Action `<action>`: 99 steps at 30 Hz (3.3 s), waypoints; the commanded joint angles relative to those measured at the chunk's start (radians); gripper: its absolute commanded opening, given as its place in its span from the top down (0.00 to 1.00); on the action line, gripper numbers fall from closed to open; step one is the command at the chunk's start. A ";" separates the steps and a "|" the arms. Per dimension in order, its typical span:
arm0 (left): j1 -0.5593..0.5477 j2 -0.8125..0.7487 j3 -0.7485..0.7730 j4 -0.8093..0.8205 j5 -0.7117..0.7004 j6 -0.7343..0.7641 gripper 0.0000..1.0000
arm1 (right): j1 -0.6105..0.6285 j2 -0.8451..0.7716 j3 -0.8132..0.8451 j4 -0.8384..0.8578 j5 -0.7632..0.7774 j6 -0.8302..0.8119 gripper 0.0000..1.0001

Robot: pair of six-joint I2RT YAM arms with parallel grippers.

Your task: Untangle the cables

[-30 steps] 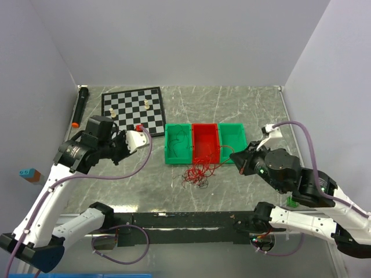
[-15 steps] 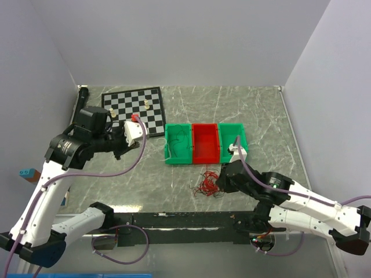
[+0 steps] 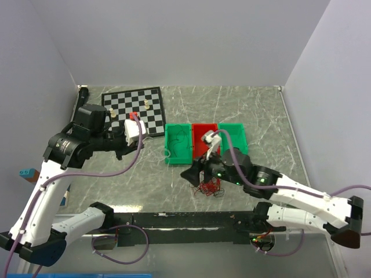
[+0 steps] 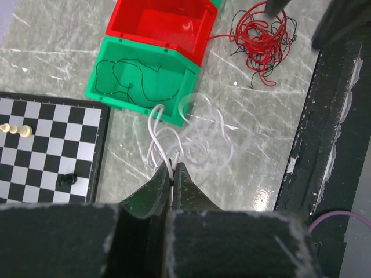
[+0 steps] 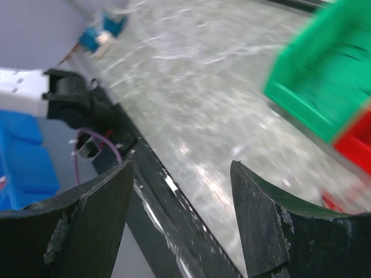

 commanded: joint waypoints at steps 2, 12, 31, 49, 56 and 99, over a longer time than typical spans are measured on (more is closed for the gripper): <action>-0.002 -0.024 0.026 0.001 0.074 0.013 0.99 | 0.022 0.082 -0.106 0.464 -0.211 -0.110 0.25; -0.003 -0.003 0.044 0.011 0.089 -0.029 0.99 | 0.056 0.271 -0.102 0.658 -0.191 -0.153 0.25; -0.008 0.022 0.076 0.010 0.097 -0.069 0.99 | 0.068 0.490 0.019 0.663 0.013 -0.146 0.61; -0.008 0.004 0.079 0.195 -0.067 -0.186 0.99 | 0.077 0.374 -0.106 0.529 0.026 -0.058 0.99; -0.008 -0.087 0.064 0.635 -0.488 -0.400 0.99 | 0.111 0.317 -0.209 0.447 0.059 0.027 1.00; -0.012 -0.092 -0.006 0.225 0.050 -0.182 0.79 | 0.178 0.155 -0.059 0.247 0.161 -0.041 0.36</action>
